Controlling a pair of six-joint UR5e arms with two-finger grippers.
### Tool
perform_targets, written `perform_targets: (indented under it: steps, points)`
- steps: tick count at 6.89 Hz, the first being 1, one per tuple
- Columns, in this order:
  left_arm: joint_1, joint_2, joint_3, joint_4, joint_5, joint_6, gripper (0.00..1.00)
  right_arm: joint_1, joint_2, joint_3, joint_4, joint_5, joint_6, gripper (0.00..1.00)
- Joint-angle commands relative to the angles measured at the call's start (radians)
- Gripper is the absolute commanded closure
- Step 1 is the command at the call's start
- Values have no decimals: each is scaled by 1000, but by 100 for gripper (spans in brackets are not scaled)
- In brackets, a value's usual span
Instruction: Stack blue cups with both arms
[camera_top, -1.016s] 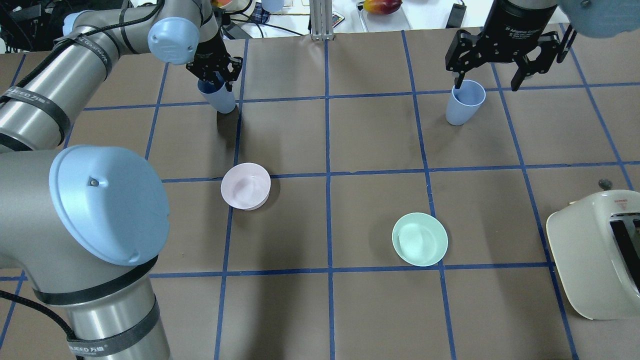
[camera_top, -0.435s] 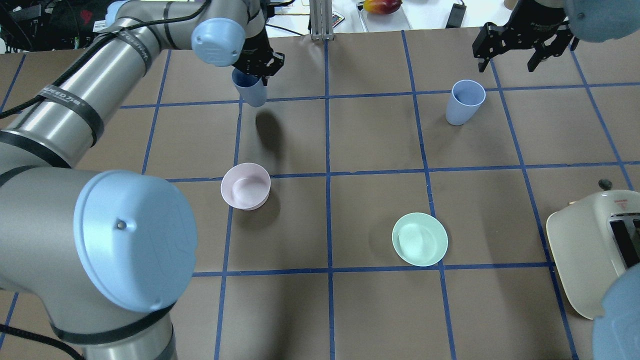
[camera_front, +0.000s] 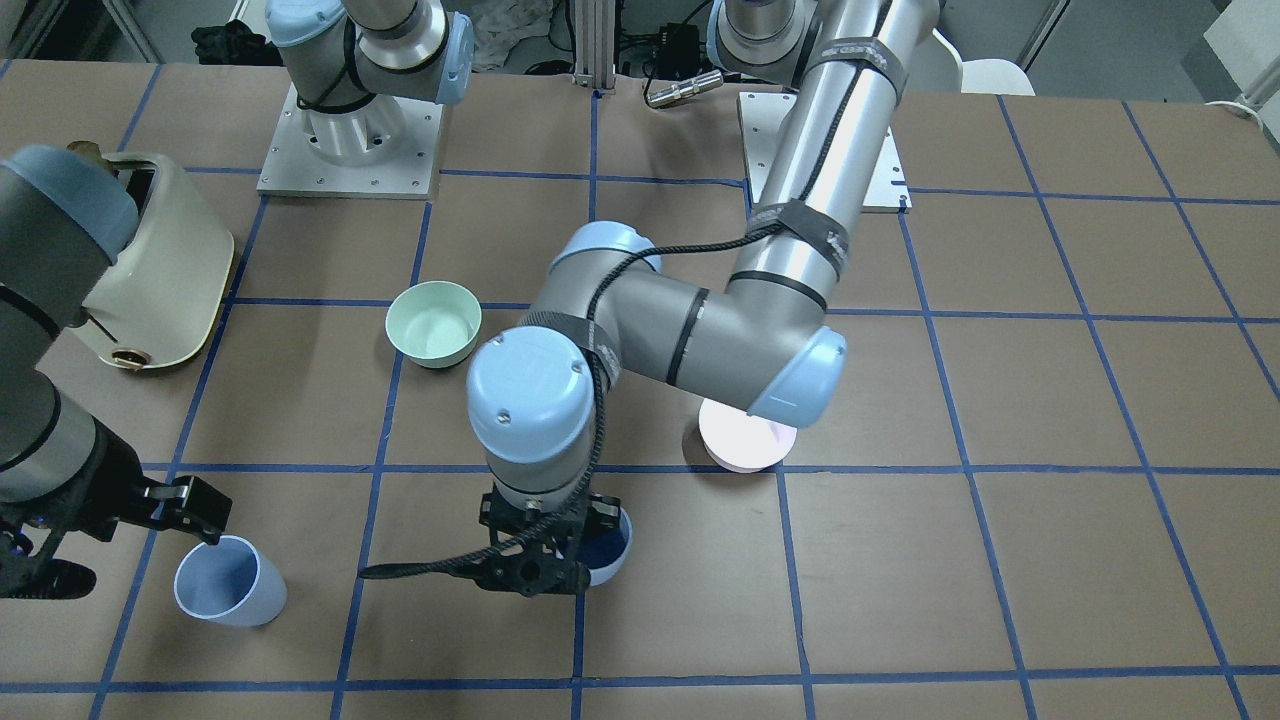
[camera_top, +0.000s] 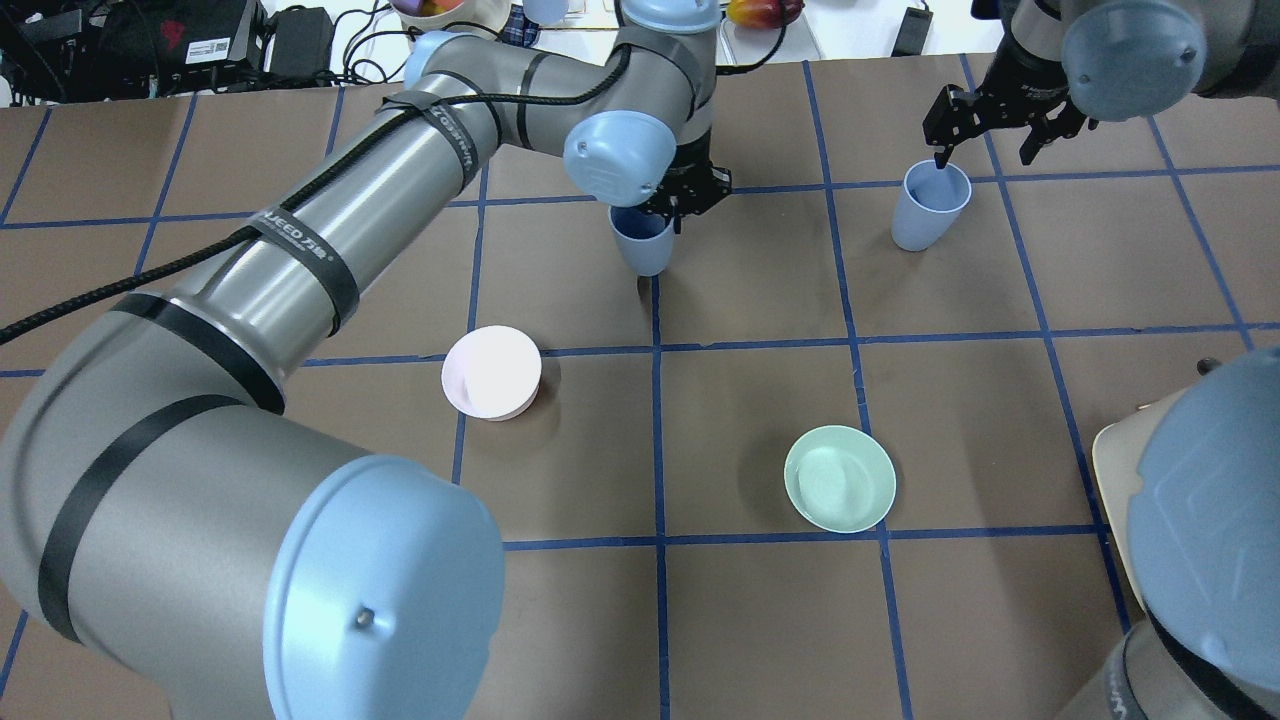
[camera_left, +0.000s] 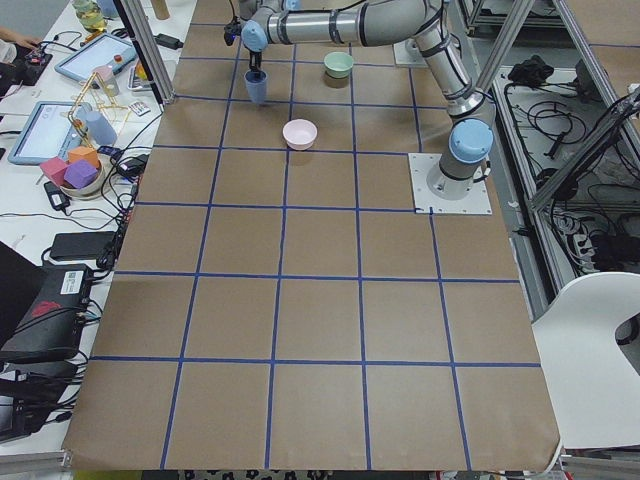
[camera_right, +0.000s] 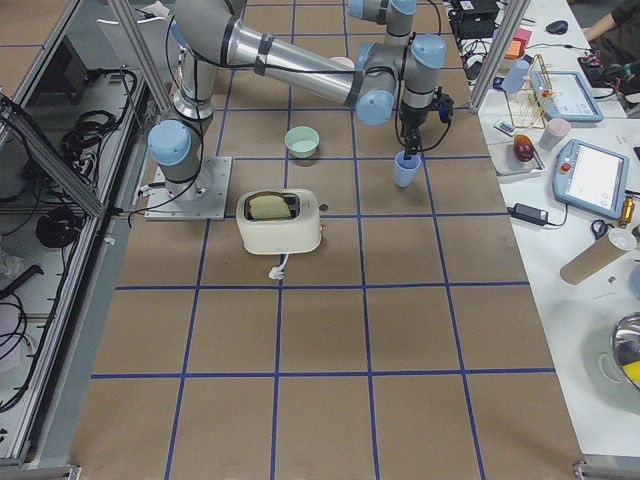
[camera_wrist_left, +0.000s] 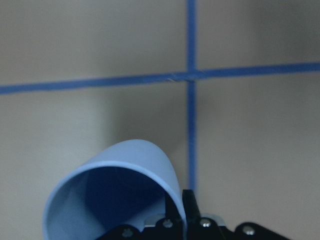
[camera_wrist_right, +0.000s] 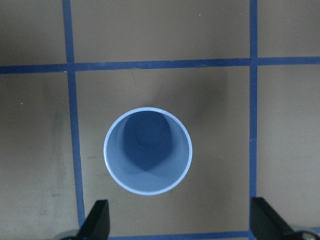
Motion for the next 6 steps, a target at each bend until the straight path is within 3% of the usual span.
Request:
perform_targets:
  steps: [1,2,3,5,6]
  points:
    - [-30,17,-64,12,9,-32,94,-3,63,2,-88,-2,-17,0]
    - [-22,15,-70,12,25,-10,69,-6,68,3,-99,0,-30,0]
    - [-11,12,-68,19,25,-8,1,-9,86,8,-127,-2,-34,0]
    - [12,78,-3,-8,23,-3,0,-11,114,11,-142,-7,-34,0]
    - [33,159,54,-175,11,1,0,-13,120,13,-139,-13,-32,0]
